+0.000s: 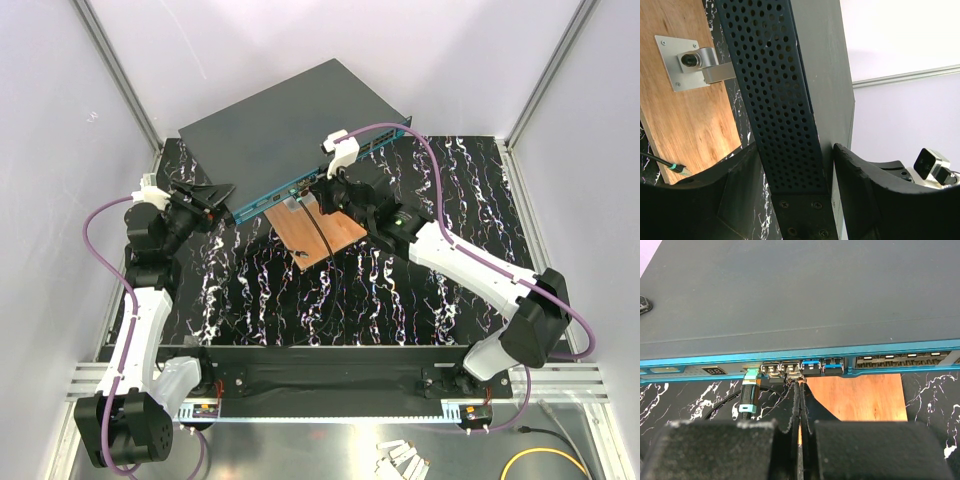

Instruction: Insert the plug into the switch port

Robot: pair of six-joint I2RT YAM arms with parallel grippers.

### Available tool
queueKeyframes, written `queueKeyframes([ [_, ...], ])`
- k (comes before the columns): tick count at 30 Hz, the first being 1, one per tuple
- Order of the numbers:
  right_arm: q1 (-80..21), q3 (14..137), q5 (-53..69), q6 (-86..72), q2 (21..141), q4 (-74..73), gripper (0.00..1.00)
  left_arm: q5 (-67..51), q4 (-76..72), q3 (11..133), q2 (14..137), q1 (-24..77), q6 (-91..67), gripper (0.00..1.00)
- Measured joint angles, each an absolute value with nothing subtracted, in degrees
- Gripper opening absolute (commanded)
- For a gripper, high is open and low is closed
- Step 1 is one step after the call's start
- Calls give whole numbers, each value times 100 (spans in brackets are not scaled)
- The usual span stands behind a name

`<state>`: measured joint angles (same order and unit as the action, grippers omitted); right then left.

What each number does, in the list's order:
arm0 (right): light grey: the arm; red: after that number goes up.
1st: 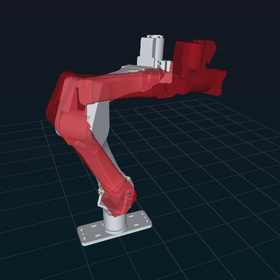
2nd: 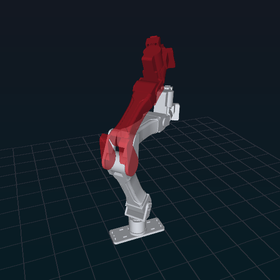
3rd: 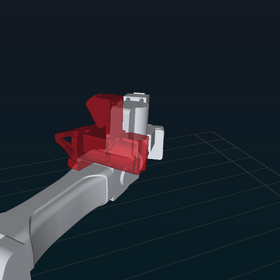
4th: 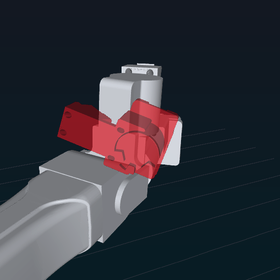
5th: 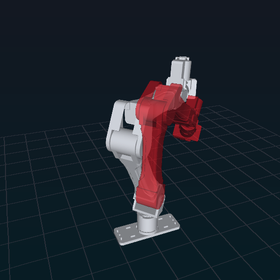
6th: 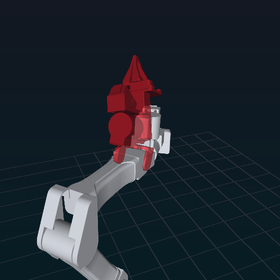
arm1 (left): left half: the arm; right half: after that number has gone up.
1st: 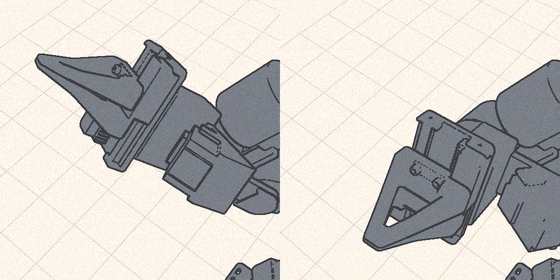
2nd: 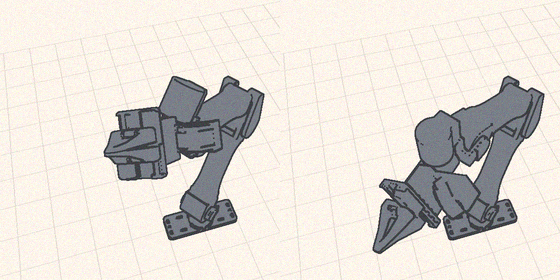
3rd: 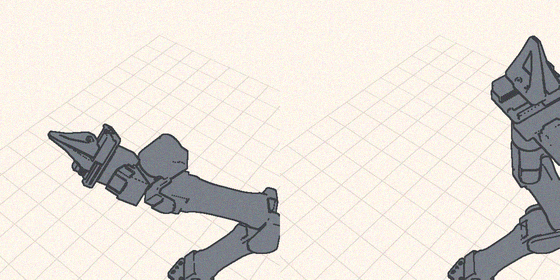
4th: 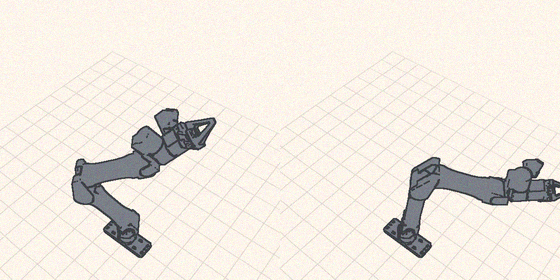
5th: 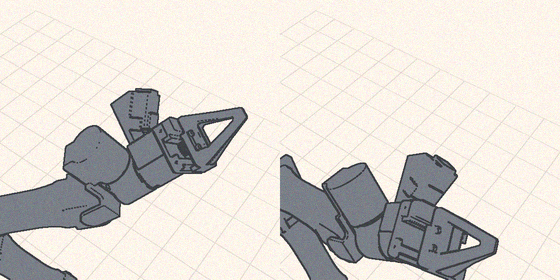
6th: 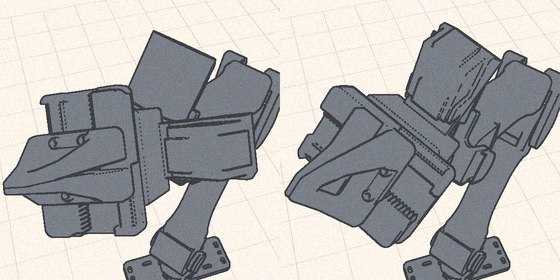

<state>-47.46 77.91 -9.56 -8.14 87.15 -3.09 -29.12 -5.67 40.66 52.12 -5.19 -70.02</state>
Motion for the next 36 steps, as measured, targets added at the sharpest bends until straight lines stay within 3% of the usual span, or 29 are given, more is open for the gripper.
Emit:
queueKeyframes([
  [36, -4772, 7942, -1155, -882, 8886, -215, 0, -2790, -620, 4036, 5212, -489, -7105, 57],
])
